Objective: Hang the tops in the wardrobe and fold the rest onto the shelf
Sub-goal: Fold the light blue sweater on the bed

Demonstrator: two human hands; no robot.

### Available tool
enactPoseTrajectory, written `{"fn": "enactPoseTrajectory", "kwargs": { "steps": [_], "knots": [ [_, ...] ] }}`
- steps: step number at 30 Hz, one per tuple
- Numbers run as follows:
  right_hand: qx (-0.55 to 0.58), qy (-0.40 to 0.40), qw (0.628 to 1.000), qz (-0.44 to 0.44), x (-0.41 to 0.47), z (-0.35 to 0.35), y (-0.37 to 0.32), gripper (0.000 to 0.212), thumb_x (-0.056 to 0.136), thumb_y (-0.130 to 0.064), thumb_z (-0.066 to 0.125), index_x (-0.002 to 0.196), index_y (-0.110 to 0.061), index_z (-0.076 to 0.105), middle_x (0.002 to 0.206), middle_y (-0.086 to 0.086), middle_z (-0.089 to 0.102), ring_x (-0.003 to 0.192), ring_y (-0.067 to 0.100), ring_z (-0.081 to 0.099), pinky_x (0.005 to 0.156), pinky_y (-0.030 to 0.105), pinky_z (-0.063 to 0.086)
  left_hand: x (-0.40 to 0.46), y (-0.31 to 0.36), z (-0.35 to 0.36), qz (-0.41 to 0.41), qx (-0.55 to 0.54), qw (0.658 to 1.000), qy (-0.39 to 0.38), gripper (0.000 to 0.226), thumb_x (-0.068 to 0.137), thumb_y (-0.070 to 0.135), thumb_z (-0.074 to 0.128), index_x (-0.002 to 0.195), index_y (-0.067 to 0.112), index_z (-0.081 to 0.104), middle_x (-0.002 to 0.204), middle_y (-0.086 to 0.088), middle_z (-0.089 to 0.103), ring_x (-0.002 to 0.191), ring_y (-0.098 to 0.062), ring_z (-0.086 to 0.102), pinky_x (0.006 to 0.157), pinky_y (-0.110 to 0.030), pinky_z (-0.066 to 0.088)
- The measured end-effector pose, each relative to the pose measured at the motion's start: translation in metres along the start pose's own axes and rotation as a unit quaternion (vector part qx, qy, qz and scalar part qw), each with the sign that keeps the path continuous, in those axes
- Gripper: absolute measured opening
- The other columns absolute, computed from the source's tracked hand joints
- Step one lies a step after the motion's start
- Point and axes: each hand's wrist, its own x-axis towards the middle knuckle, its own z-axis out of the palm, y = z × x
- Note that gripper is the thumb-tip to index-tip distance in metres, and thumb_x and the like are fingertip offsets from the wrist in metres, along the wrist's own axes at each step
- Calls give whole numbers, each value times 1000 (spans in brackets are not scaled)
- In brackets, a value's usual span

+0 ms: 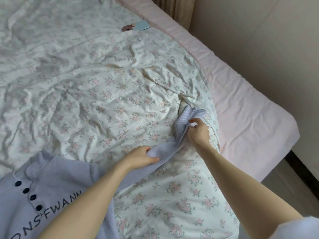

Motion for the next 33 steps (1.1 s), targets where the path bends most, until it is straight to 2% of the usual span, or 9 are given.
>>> {"fn": "enactPoseTrajectory", "kwargs": {
  "steps": [3, 7, 8, 12, 18, 21, 24, 30, 33],
  "knots": [
    [101, -2, 994, 40, 4, 4, -4, 25, 90, -6, 39, 114, -15, 37, 84, 1, 51, 71, 25, 55, 67, 42, 52, 4, 16, -3, 21, -123, 992, 22, 26, 89, 32, 61, 67, 24, 50, 64, 7, 45, 57, -10, 41, 61, -30, 29],
    [186, -30, 974, 124, 14, 1, -9, 23, 84, -7, 52, 107, -4, 48, 81, 13, 57, 60, 20, 55, 45, 25, 42, 5, 30, -10, -10, -293, 956, 12, 23, 95, 19, 50, 116, 14, 59, 116, 5, 59, 107, -10, 52, 104, -30, 31],
    [197, -44, 969, 144, 14, -2, -13, 5, 83, -6, 55, 85, -3, 52, 70, 12, 55, 51, 18, 53, 39, 21, 38, 8, 30, -11, -11, -322, 947, 2, 21, 95, 18, 49, 113, 13, 58, 113, 3, 62, 104, -13, 55, 102, -31, 32],
    [242, -84, 955, 151, 18, -10, -18, 33, 82, -5, 58, 54, -10, 42, 52, 6, 42, 41, 14, 37, 37, 20, 26, 8, 43, -20, -7, -297, 953, -63, 50, 83, 40, 62, 124, 12, 59, 123, -5, 62, 114, -22, 57, 106, -41, 37],
    [421, -113, 890, 138, 14, -39, -13, 3, 93, -18, 53, 94, -15, 54, 96, 2, 60, 88, 19, 61, 65, 30, 49, 20, 64, -24, 26, -361, 931, -42, 29, 86, 21, 61, 112, 8, 62, 110, -6, 68, 104, -21, 62, 95, -37, 45],
    [466, -143, 862, 141, 13, -44, -7, 18, 94, -23, 52, 109, -13, 54, 106, 3, 60, 89, 20, 64, 72, 35, 55, 23, 84, -28, 59, -379, 922, -62, 11, 91, 20, 55, 88, 11, 60, 85, -1, 63, 80, -13, 58, 73, -22, 44],
    [519, -134, 832, 145, 17, -48, -11, 43, 94, -32, 45, 127, -6, 49, 124, 11, 57, 112, 28, 58, 100, 43, 45, 26, 102, -30, 75, -305, 946, -85, 26, 82, 33, 66, 101, 14, 64, 87, -1, 63, 76, -11, 57, 68, -23, 42],
    [551, -114, 818, 119, 18, -60, -26, 11, 84, -19, 50, 78, -13, 56, 75, 5, 51, 71, 23, 49, 69, 35, 41, 34, 136, -24, 118, -163, 980, -1, 11, 91, 16, 61, 88, 26, 64, 66, 13, 66, 58, 0, 56, 63, -17, 45],
    [524, -90, 844, 65, 13, -65, -29, 16, 89, -12, 52, 82, -15, 66, 84, 0, 60, 74, 16, 53, 55, 28, 44, 35, 147, -17, 129, -142, 978, 87, 24, 95, 9, 48, 84, 21, 64, 87, -13, 68, 74, -17, 57, 81, -42, 51]
  ]
}}
